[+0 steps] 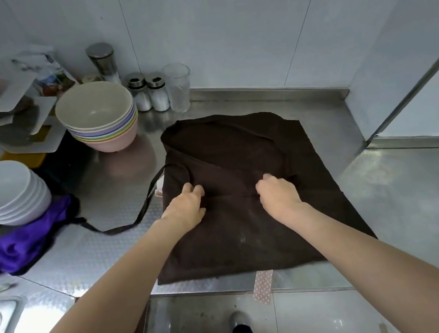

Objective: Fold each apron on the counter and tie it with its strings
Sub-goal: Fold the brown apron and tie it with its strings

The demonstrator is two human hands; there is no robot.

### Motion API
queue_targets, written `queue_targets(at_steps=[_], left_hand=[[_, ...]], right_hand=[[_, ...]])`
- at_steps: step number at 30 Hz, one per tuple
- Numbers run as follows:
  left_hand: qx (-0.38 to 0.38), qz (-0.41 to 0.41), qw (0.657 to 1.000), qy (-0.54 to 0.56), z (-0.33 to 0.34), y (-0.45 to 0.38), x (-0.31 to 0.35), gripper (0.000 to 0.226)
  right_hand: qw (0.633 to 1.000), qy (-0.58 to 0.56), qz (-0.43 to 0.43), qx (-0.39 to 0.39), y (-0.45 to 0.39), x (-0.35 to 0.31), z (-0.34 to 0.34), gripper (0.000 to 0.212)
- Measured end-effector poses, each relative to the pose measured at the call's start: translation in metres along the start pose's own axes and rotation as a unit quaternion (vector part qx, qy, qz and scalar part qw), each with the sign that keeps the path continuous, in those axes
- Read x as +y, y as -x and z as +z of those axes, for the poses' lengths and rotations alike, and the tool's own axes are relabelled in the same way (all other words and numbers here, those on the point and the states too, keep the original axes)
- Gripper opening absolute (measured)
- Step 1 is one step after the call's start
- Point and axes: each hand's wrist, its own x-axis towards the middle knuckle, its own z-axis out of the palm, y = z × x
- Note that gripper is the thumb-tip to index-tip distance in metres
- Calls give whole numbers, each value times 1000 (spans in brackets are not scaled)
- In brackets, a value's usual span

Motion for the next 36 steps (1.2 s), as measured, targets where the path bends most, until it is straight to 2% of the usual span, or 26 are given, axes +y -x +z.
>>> queue_targets(at_steps=[4,6,8,11,14,16,19,22,26,29,31,33,34,36], left_hand=[[5,119,991,-62,-3,1,0,49],[-6,143,986,-84,-5,-7,3,49],[14,144,986,-83,-7,-23,6,51],[36,138,987,-71,-13,-45,7,54],[47,113,991,-57,-20,-59,1,41],[51,101,989,-94,-22,-64,-6,27],[87,69,982,-151,-27,-68,-21,27],[135,27,974,-179,-30,-69,-34,31],[102,-41,976,-188,-35,-65,-53,31],[52,-172,974,-139,-39,-65,-70,28],[-3,-273,957,-100,-43,-64,-81,33],[-12,-329,941,-79,-50,-67,-84,39],[17,-330,941,-79,-54,-70,-81,35],[106,-293,948,-59,-60,-83,-69,31]], right_hand=[[999,7,29,-38,1,-1,9,41],[999,7,25,-38,-3,0,5,44],[1000,-21,1,-16,-13,1,-5,43],[993,-79,-80,28,-36,-3,-20,33],[985,-100,-142,0,-69,-10,-25,33],[987,-90,-134,6,-91,-11,-29,35],[991,-91,-94,15,-125,-11,-37,44],[992,-89,-83,-10,-159,-10,-44,54],[992,-113,-40,-39,-187,-17,-39,65],[998,-61,-16,-27,-192,-15,-35,69],[999,-40,-23,-7,-194,-10,-37,58],[999,-8,-45,10,-195,0,-41,20],[999,6,-51,6,-195,5,-46,5],[999,16,-43,-5,-197,17,-56,23]])
